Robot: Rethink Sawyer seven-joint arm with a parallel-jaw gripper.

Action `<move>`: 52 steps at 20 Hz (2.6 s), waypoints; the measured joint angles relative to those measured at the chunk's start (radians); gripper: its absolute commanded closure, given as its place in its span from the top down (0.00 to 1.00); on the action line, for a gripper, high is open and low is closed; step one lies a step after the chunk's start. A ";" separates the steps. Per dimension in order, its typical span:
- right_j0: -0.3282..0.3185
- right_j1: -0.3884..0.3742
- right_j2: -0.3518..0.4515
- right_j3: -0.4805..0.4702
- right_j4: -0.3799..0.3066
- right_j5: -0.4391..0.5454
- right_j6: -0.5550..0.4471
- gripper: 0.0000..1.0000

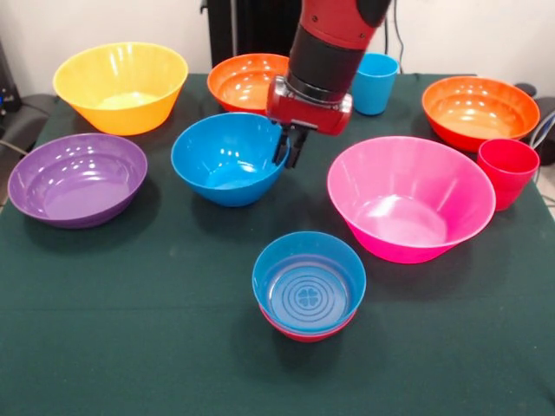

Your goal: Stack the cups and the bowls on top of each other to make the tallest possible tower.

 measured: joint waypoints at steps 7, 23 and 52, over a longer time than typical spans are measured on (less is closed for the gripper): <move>0.050 0.062 -0.075 -0.197 0.033 0.224 0.030 0.00; 0.037 0.255 -0.217 -0.747 0.057 0.691 0.171 0.00; -0.081 0.419 -0.371 -1.309 0.237 1.008 0.236 0.00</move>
